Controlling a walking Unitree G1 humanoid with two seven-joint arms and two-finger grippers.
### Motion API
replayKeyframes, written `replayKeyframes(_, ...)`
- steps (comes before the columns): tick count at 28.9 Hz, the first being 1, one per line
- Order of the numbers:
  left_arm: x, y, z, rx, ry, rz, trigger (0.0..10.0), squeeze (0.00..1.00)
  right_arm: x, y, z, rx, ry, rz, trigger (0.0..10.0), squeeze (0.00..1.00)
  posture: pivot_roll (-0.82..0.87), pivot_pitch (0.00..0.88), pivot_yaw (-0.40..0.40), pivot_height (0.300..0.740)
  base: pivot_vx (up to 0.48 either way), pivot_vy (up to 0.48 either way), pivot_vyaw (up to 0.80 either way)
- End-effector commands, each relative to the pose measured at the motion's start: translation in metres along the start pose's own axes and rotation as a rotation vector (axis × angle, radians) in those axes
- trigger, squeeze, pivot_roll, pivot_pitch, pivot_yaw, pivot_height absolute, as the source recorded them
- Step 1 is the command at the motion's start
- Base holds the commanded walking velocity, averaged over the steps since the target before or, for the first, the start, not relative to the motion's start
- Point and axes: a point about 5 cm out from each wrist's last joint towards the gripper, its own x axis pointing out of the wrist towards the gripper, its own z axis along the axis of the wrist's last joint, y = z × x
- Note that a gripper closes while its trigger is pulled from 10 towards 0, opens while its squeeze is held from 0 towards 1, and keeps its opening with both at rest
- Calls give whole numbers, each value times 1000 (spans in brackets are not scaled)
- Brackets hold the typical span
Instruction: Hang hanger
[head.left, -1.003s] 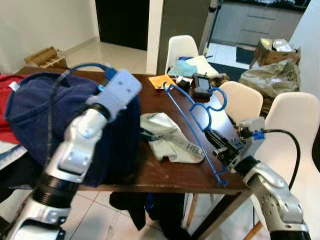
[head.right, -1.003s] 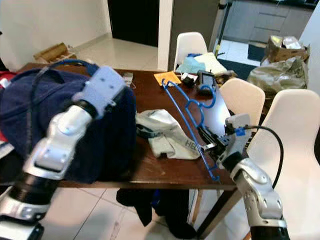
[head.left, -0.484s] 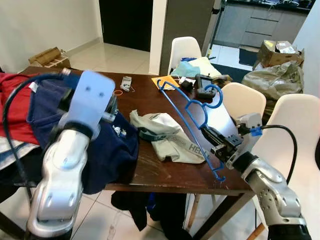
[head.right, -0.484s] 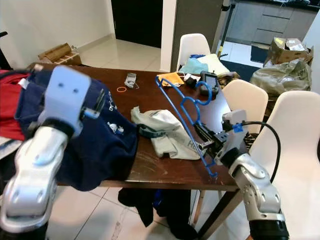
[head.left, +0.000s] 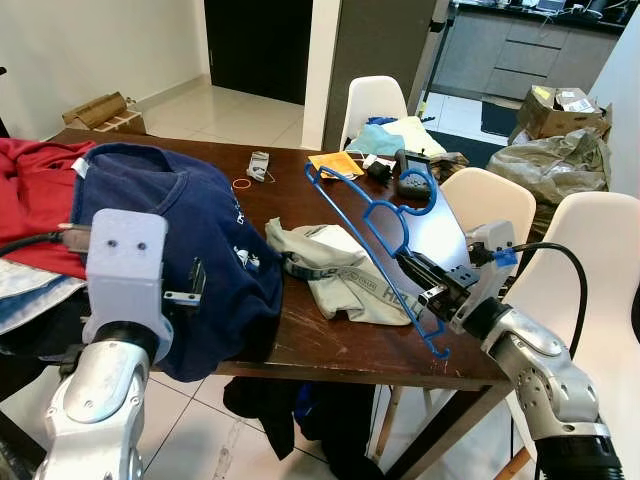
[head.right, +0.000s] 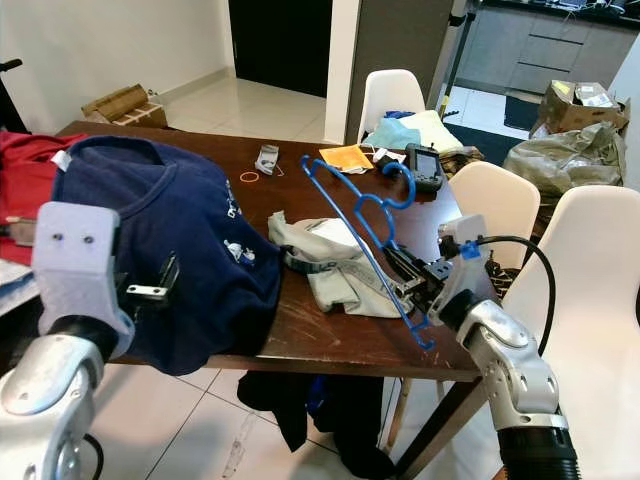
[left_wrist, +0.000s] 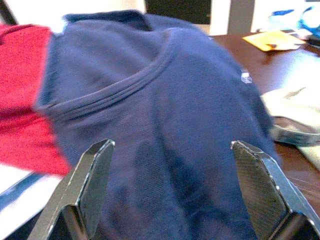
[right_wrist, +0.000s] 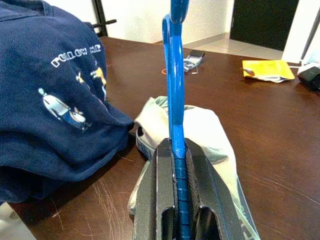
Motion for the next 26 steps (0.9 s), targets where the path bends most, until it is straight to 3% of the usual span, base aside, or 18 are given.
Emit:
replayKeyframes(1,-4,6,0,-7,9,40,10000,0,1,-2,2,-15,-5,5,10000,0,184,37,-83,740,0,0,0)
replayKeyframes(3,-6,22,5,9,-9,128,10000,0,4,-2,2,-15,-5,14,10000,0,205,34,-87,740,0,0,0)
replayKeyframes(10,-6,43,5,67,3,199,10000,0,7,-2,1,-15,-5,22,10000,0,206,34,-91,740,0,0,0)
replayKeyframes(13,1,56,9,110,-17,237,10000,0,6,-1,2,-15,-7,23,10000,0,196,34,-91,740,0,0,0)
replayKeyframes(19,8,61,12,117,-31,250,10000,0,3,-2,3,-17,-9,21,10000,0,179,36,-90,740,0,0,0)
replayKeyframes(26,19,53,13,104,-43,203,10000,0,-6,-8,7,-32,-12,7,10000,0,152,39,-88,740,0,0,0)
